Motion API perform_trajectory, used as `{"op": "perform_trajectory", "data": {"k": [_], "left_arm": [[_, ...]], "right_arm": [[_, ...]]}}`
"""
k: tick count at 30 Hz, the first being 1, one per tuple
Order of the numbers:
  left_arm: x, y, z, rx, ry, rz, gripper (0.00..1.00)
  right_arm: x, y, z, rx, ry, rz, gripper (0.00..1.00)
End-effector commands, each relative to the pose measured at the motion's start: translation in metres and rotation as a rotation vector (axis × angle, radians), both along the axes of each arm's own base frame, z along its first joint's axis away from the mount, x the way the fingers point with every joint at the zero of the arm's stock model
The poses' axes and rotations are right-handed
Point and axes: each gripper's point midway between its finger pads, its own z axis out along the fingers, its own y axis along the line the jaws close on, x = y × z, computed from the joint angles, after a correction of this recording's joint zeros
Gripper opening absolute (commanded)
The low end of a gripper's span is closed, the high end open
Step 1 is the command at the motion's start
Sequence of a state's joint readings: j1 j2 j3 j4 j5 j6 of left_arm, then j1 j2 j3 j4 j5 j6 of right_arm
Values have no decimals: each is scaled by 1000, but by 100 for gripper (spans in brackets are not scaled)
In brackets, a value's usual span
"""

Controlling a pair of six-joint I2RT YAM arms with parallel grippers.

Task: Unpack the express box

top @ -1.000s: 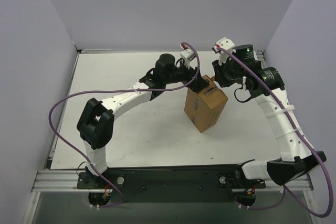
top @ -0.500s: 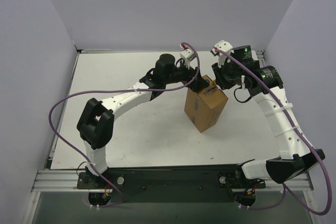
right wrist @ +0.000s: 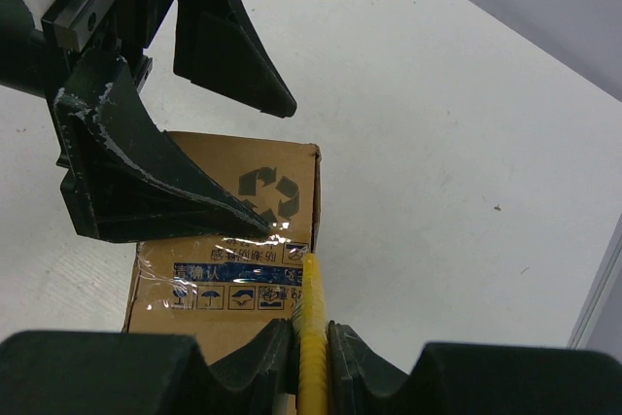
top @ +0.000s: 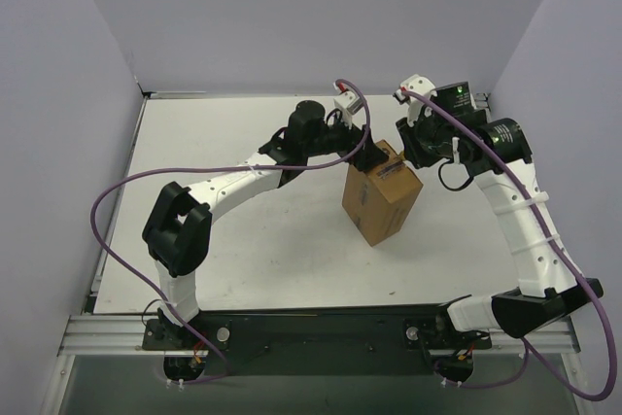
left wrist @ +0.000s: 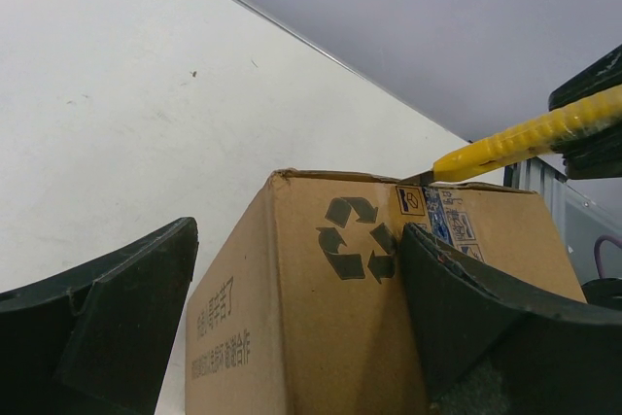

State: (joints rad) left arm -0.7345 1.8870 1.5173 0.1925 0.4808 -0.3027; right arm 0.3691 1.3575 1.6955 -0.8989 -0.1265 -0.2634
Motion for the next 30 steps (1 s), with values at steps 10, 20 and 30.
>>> {"op": "perform_trajectory", "data": {"k": [10,20,30], "left_arm": [[-15,22,-108,264,176,17,93],[-14,15,-103,244,147,18,93],[-14,12,-104,254,135,22,93]], "right_arm": [[-34,-9,-12,-31,144,-50,0],[-43,-3,-13,-9,203,-115,0],[-31,15,-3,114,226,-221,0]]}}
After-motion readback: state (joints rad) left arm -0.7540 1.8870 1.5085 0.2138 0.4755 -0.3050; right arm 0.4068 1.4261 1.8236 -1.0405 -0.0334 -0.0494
